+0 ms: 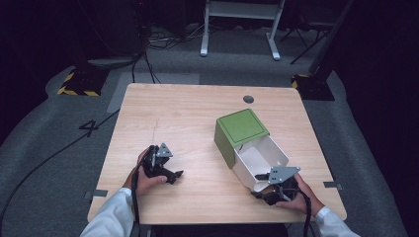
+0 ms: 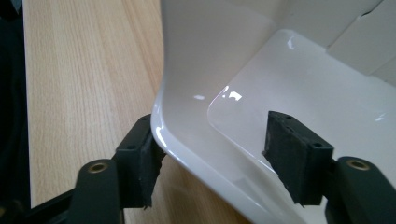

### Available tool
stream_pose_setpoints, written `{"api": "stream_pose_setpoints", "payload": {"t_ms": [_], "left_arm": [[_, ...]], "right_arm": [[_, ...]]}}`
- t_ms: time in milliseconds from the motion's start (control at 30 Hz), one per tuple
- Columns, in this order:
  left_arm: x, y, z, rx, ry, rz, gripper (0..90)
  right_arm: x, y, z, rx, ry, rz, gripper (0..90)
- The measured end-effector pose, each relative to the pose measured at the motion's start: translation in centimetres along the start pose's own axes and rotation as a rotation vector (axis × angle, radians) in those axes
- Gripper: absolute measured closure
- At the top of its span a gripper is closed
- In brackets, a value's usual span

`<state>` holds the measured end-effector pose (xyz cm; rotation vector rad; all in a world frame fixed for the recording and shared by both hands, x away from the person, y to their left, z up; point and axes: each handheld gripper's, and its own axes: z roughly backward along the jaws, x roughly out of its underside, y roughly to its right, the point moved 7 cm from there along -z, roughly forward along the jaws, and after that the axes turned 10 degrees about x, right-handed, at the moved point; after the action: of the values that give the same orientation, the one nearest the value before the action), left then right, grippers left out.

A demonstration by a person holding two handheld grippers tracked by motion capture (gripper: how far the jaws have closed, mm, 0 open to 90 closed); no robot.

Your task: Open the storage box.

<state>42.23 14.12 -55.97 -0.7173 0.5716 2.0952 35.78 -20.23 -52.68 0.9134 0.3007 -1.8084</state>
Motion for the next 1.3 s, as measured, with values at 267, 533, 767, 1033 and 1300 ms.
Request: {"api": "stream_pose_setpoints", "payload": {"t_ms": [267,533,767,1033,1300], "left_arm": [[0.0,0.0,0.0,-0.001,0.0,0.0,0.3],[0.0,0.0,0.0,-0.001,-0.002,-0.001,0.3],[0.0,0.0,0.0,-0.001,-0.002,-0.002,0.2],[0.0,0.0,0.0,0.0,0.001,0.0,0.3],[0.0,0.0,0.0,-0.001,-0.002,-0.001,0.2]], "right_arm": [[-0.6,0.7,1.5,0.024,0.031,-0.02,26.6],[-0.6,1.1,3.0,0.037,0.06,-0.028,24.6],[-0.2,1.2,3.7,0.044,0.061,-0.031,22.4],[0.3,2.2,5.5,0.089,0.097,-0.07,22.6],[2.9,4.3,7.1,0.188,0.08,-0.121,23.3]]}}
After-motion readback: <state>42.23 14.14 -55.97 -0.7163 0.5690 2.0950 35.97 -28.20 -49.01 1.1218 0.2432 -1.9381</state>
